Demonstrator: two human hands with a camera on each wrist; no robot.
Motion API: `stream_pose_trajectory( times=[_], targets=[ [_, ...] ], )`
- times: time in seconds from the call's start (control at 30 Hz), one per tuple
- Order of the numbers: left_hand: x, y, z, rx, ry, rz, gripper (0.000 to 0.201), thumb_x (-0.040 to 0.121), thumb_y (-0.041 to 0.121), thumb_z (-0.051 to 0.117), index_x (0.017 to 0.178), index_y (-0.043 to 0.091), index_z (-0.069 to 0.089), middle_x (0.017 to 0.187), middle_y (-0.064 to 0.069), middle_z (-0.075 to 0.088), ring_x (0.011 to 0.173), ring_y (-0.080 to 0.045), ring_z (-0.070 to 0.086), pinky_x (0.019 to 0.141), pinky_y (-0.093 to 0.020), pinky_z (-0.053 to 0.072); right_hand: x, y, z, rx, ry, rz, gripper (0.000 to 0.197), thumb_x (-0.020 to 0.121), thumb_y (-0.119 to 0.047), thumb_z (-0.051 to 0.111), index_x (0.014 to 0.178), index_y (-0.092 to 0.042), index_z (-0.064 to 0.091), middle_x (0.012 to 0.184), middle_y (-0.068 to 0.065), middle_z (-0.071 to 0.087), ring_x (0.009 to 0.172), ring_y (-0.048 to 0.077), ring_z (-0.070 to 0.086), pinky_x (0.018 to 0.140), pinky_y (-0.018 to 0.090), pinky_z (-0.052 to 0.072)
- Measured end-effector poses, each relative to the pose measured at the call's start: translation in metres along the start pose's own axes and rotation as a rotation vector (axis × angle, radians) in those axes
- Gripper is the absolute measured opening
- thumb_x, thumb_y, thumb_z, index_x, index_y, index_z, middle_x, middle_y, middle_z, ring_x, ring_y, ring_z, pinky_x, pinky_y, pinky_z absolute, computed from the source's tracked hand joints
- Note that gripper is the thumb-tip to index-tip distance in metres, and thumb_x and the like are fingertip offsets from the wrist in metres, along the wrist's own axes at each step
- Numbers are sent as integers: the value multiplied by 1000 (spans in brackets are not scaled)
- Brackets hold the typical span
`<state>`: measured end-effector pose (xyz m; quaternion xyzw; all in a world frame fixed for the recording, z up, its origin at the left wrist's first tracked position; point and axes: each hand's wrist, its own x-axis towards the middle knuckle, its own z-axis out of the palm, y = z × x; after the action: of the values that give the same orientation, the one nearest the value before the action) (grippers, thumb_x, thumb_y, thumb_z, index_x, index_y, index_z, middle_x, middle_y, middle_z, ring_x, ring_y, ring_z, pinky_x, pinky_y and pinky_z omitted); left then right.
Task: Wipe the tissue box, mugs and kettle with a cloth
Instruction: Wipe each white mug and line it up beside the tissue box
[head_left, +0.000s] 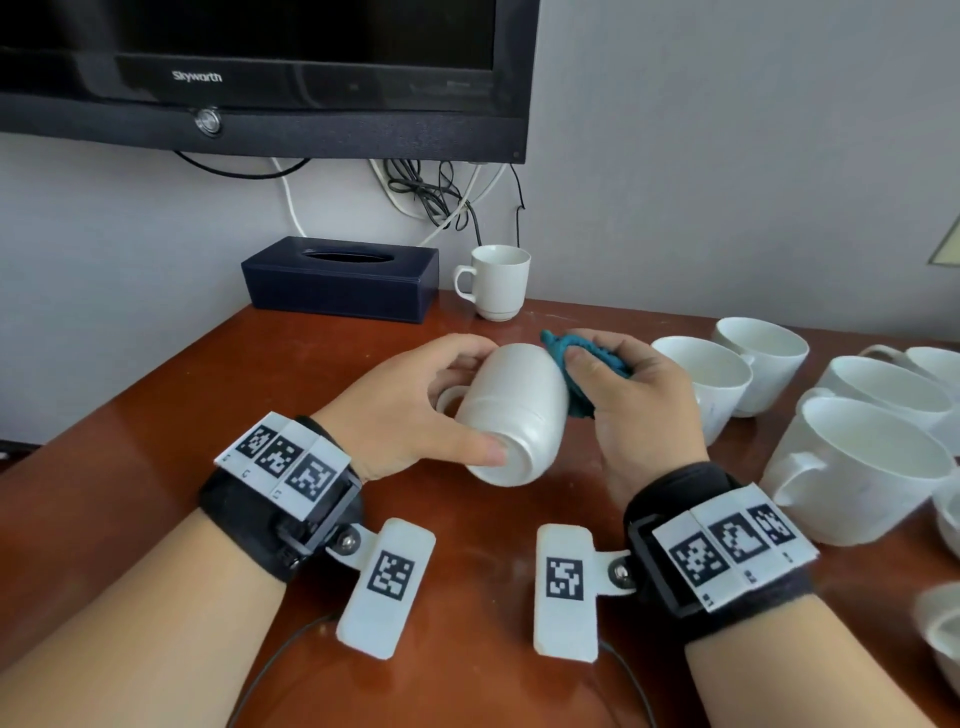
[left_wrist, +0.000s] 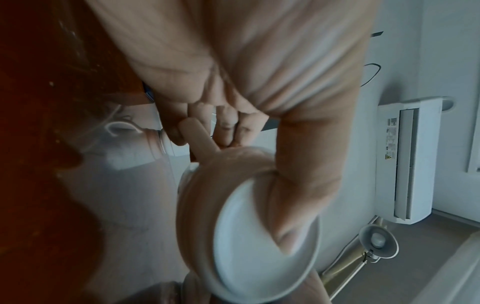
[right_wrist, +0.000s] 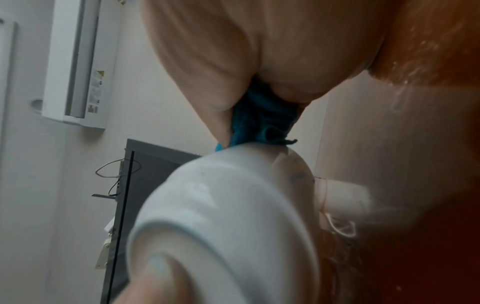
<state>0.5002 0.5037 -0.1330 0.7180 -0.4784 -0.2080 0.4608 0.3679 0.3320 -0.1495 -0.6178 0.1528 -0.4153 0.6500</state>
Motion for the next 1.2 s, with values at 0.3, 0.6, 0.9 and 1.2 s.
stream_pose_trajectory(
  times=[0.3, 0.6, 0.9, 1.2],
  targets=[
    [1, -2, 0, 5, 306, -78, 61, 66, 47, 92, 118, 45, 61, 119, 18, 69, 108, 1, 67, 97, -30, 55, -11, -1, 6, -64, -224, -13, 15, 95, -10, 72, 100, -22, 79, 100, 3, 77, 88, 20, 70, 75, 37, 57],
    [3, -3, -5, -48, 214, -79, 77, 56, 49, 97, 124, 44, 59, 124, 15, 69, 113, -3, 68, 101, -35, 55, -13, 1, 8, -62, -211, -21, 13, 92, -15, 74, 95, -26, 79, 97, 0, 77, 87, 19, 70, 73, 35, 56],
    [1, 3, 3, -175, 64, -29, 72, 66, 29, 96, 127, 38, 59, 118, 22, 72, 113, 0, 67, 87, -18, 55, -3, 1, 5, 26, 45, 35, 14, 97, -10, 70, 93, -22, 76, 94, 1, 77, 88, 19, 71, 72, 31, 59],
    [1, -6, -3, -163, 313, -36, 77, 63, 58, 92, 133, 42, 62, 124, 20, 72, 118, -1, 65, 109, -45, 50, -16, -6, 15, 7, -197, 22, 13, 97, -7, 69, 99, -17, 77, 97, 11, 75, 80, 22, 68, 69, 37, 58]
  ],
)
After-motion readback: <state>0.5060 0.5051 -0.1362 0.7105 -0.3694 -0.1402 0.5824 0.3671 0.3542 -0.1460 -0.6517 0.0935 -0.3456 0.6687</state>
